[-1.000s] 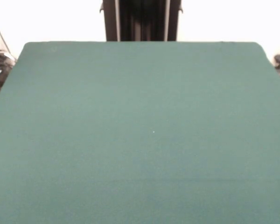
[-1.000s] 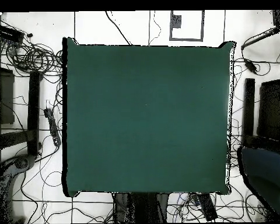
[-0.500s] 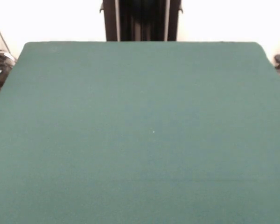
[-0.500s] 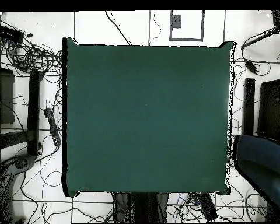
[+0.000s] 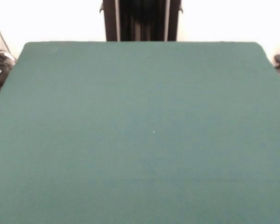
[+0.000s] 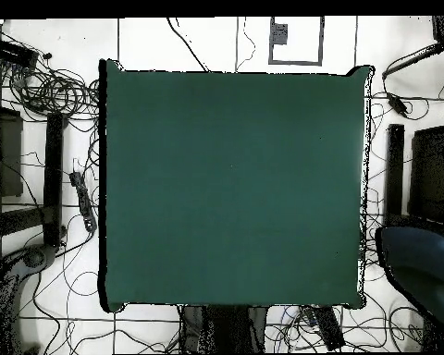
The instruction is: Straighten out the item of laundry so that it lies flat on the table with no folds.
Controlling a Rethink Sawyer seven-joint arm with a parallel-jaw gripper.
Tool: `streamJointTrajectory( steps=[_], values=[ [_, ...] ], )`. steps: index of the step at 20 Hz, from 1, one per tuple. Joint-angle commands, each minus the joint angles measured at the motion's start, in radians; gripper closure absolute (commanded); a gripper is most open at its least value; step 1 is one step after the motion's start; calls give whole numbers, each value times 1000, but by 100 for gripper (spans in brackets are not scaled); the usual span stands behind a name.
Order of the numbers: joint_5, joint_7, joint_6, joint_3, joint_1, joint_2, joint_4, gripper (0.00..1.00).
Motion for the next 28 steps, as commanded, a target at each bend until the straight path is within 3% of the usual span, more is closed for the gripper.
streamJointTrajectory(
  steps=[1, 11, 14, 17, 23, 28],
  values=[
    [26, -196, -67, 120, 84, -43, 192, 100],
    [-22, -52, -89, 56, 176, -90, 225, 100],
    [-18, -39, -69, 50, 198, -96, 232, 100],
    [-26, -63, -129, 48, 214, -114, 257, 100],
    [-88, 53, -126, -3, 312, -164, 303, 100],
    [-86, 104, -149, -17, 352, -162, 336, 100]
  ],
)
